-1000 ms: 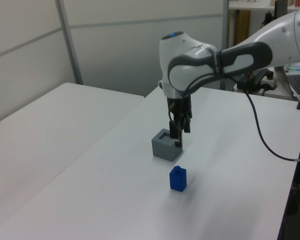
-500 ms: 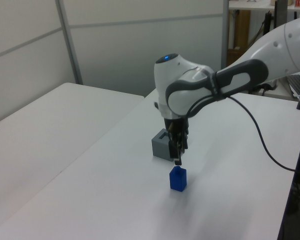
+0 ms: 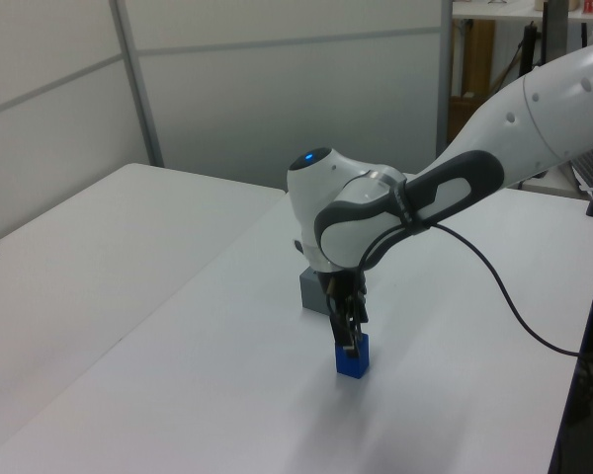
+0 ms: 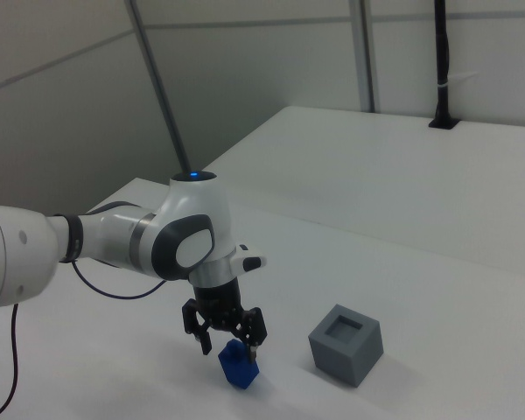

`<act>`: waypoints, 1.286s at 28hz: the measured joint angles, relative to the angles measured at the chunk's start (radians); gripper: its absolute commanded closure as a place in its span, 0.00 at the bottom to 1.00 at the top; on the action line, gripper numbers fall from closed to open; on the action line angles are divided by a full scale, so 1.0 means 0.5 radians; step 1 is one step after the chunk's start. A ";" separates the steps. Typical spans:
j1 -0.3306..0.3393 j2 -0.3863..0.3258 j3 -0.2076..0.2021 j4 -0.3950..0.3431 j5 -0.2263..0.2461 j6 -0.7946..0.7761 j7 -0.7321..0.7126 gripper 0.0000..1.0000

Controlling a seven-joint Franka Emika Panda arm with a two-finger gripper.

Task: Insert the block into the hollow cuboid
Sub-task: 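Lower the gripper around the blue block and close on it, then lift the blue block and carry it over the grey cube's opening, then lower the blue block into the grey cube's square opening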

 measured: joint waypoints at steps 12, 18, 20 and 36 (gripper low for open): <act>0.015 0.061 0.000 0.016 -0.058 0.003 0.001 1.00; -0.002 0.060 -0.005 0.076 -0.058 0.004 0.008 1.00; -0.018 0.060 -0.012 0.128 -0.058 0.004 0.012 1.00; -0.303 0.054 -0.038 0.563 0.099 0.004 0.013 1.00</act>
